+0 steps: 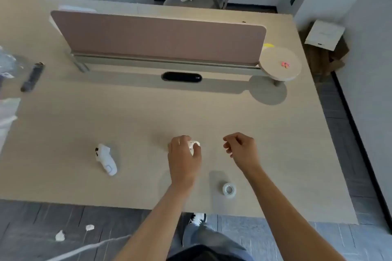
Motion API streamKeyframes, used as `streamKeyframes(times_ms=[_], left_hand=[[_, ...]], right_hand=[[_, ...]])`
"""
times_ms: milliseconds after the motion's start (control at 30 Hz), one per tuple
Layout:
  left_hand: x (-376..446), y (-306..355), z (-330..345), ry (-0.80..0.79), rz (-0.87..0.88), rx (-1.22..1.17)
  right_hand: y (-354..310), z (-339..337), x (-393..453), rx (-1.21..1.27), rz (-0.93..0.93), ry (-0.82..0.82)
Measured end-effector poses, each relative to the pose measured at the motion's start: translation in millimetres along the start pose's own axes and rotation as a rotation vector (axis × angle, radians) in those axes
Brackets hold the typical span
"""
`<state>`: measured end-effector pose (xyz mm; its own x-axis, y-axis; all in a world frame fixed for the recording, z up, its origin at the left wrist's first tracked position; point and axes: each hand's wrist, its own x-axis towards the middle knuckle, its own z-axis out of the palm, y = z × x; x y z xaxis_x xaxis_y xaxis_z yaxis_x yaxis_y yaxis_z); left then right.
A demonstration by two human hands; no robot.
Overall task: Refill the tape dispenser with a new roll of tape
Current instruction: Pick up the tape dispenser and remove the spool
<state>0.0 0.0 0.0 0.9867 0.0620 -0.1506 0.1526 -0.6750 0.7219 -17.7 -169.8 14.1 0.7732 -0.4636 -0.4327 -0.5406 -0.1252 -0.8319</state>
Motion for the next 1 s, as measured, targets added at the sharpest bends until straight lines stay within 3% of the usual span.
streamKeyframes(times_ms=[167, 567, 733, 1000], left_hand=[[6, -46, -2, -0.021, -0.107, 0.06], [49, -91, 22, -0.259, -0.192, 0.031], [66, -102, 33, -0.318, -0.172, 0.013], [66, -112, 40, -0.207, -0.094, -0.016]], right_hand=[[20, 46, 10, -0.106, 0.073, -0.097], [47, 106, 58, -0.73, -0.128, -0.341], [57, 114, 73, -0.8, -0.219, -0.373], [74, 115, 71, -0.666, -0.264, -0.285]])
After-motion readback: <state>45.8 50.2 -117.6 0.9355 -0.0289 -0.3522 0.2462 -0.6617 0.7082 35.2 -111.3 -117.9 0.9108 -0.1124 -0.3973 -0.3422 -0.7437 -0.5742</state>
